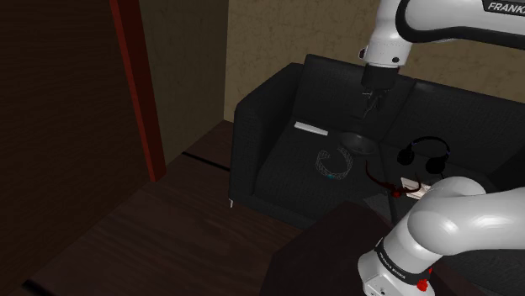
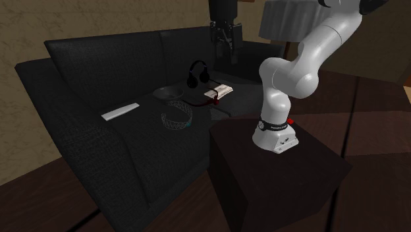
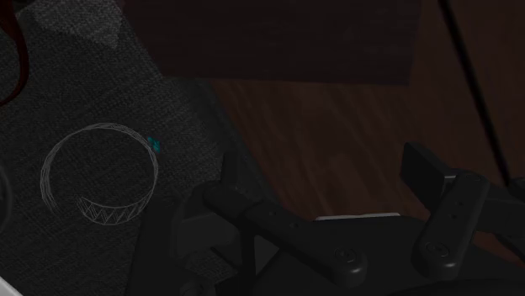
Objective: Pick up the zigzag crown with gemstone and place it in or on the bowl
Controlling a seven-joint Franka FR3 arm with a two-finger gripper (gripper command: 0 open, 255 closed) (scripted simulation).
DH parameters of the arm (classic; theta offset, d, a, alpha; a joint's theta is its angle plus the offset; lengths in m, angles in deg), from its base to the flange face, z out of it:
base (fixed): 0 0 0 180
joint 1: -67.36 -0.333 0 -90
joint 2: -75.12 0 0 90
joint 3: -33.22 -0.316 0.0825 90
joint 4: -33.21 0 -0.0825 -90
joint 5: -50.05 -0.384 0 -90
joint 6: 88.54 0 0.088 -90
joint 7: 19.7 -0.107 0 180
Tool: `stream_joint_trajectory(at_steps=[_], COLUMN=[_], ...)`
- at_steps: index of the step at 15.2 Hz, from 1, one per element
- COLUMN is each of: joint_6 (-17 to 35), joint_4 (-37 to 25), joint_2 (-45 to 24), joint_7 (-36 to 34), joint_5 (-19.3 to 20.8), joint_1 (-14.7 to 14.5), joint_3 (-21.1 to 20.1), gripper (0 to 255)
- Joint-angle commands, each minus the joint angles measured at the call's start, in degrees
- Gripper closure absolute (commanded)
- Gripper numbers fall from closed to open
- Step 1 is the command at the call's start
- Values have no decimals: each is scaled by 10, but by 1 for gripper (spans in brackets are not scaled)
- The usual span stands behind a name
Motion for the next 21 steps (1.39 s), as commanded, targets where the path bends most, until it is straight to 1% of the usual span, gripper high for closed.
stream_joint_trajectory(at_steps=[1, 6, 11, 16, 21], joint_6=[0, 103, 217, 343, 478], joint_4=[0, 87, 156, 203, 225], joint_2=[0, 4, -19, -76, -169], joint_7=[0, 33, 65, 98, 136], joint_5=[0, 26, 52, 75, 88], joint_1=[0, 15, 34, 52, 64], joint_3=[0, 35, 74, 117, 164], gripper=[0, 0, 0, 0, 0])
